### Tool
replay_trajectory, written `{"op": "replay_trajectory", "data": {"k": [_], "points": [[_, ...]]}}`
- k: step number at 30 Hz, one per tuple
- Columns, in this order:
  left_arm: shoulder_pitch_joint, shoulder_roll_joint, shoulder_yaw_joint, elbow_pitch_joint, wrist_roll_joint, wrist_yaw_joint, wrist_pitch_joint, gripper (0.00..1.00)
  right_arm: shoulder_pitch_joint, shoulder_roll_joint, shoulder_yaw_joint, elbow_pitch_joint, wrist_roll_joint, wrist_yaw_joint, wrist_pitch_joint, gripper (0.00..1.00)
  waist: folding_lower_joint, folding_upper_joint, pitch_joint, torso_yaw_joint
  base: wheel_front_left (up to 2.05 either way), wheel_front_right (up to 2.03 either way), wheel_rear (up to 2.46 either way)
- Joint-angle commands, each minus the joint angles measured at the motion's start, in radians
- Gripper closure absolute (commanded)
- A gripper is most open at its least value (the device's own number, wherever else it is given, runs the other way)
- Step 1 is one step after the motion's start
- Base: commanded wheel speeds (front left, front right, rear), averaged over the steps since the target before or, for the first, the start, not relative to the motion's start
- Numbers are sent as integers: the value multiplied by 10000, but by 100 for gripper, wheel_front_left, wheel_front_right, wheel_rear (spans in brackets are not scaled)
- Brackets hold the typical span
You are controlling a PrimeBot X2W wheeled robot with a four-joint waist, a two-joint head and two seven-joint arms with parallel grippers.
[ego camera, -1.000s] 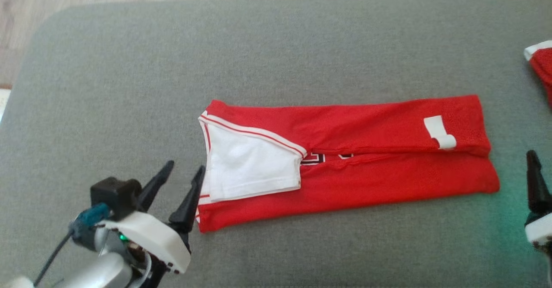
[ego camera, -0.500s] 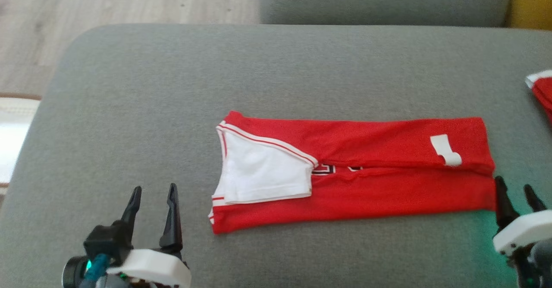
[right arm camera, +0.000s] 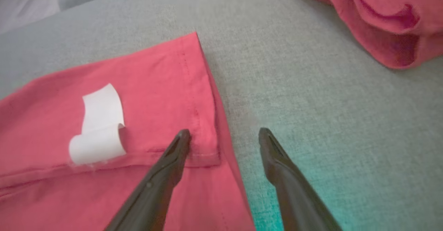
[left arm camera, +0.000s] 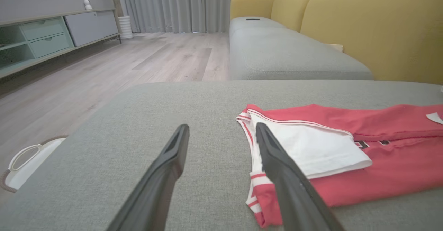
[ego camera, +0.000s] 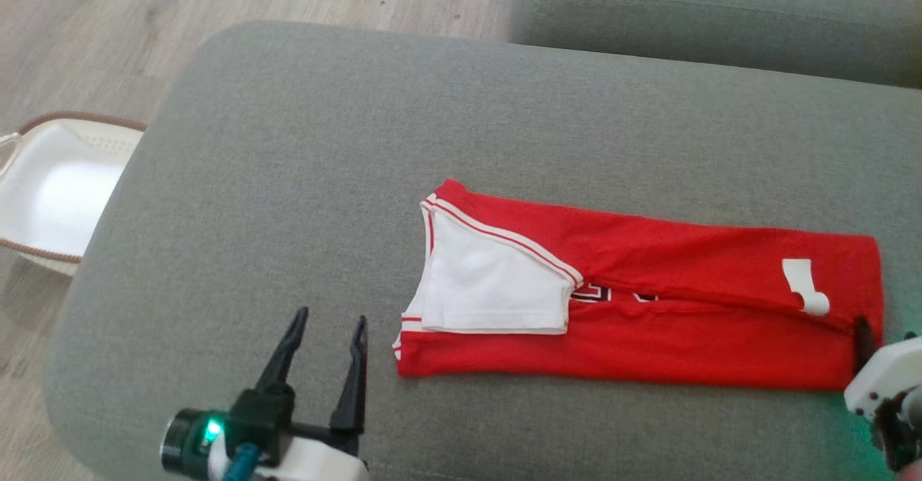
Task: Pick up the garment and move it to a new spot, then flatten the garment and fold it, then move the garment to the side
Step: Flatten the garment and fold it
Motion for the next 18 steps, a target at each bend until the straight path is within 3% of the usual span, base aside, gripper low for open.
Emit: {"op": "replay_trajectory", "data": {"k": [1,11,13,17,18], "points": [[-207,-52,294,-338,155,-60,-121,0,-415,-293,85,-165,-124,67,-16,0,0,0,19,38,0,0,0],[1,-426,253,-138,734,-580,-122,0,-721,-259,-215,958,-456,67,342,5,0,0,-113,79,0,0,0],[21,-457,283,-100,806,-643,-122,0,-776,-281,-163,1123,-445,67,447,13,0,0,-107,75,0,0,0],[6,-512,392,-58,914,-747,-122,0,-878,-334,-38,1320,-352,67,594,65,0,0,-59,71,0,0,0],[0,-527,421,-49,937,-768,-122,0,-899,-349,5,1347,-335,67,616,100,0,0,-48,68,0,0,0]]}}
